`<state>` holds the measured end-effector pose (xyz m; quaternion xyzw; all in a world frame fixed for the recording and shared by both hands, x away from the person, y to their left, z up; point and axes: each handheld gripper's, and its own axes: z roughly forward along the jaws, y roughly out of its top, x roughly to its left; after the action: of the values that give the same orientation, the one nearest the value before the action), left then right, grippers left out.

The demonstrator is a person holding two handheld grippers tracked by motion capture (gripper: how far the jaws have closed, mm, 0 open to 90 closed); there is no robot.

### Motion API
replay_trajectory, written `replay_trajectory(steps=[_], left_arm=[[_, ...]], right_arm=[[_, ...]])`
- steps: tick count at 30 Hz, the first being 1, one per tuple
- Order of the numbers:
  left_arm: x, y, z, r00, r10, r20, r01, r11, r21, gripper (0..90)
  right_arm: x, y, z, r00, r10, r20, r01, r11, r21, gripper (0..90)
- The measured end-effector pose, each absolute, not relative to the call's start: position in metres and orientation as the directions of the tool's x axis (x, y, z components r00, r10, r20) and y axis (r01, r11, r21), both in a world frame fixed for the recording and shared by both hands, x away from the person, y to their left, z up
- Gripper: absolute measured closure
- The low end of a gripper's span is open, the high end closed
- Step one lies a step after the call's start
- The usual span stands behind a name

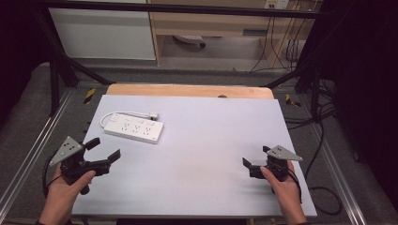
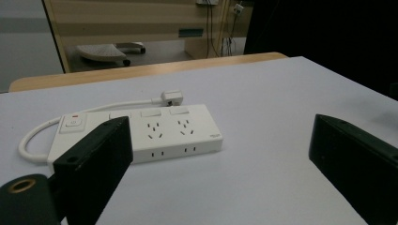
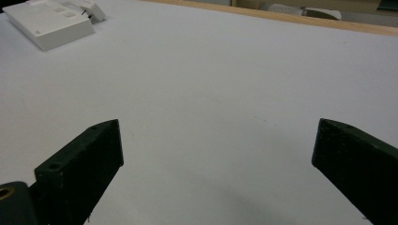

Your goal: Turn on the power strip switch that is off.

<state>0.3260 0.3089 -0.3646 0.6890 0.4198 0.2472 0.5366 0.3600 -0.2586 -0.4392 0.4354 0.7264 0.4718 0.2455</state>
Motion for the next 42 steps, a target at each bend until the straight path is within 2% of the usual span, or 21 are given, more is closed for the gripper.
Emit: replay_trajectory(steps=[11, 29, 42], left_arm=[[0.357, 0.298, -0.354, 0.534, 0.841, -0.091, 0.330, -0.108, 0.938, 6.9], [0.380, 0.296, -0.349, 0.505, 0.859, -0.086, 0.334, -0.102, 0.937, 7.2], [0.407, 0.283, -0.346, 0.519, 0.854, -0.050, 0.362, -0.166, 0.917, 6.7]], right_arm=[[0.357, -0.252, -0.437, -0.521, 0.852, 0.050, 0.391, 0.187, 0.901, 2.6], [0.357, -0.252, -0.437, -0.522, 0.850, 0.074, 0.406, 0.171, 0.898, 2.8], [0.357, -0.253, -0.438, -0.515, 0.854, 0.072, 0.411, 0.173, 0.895, 2.7]])
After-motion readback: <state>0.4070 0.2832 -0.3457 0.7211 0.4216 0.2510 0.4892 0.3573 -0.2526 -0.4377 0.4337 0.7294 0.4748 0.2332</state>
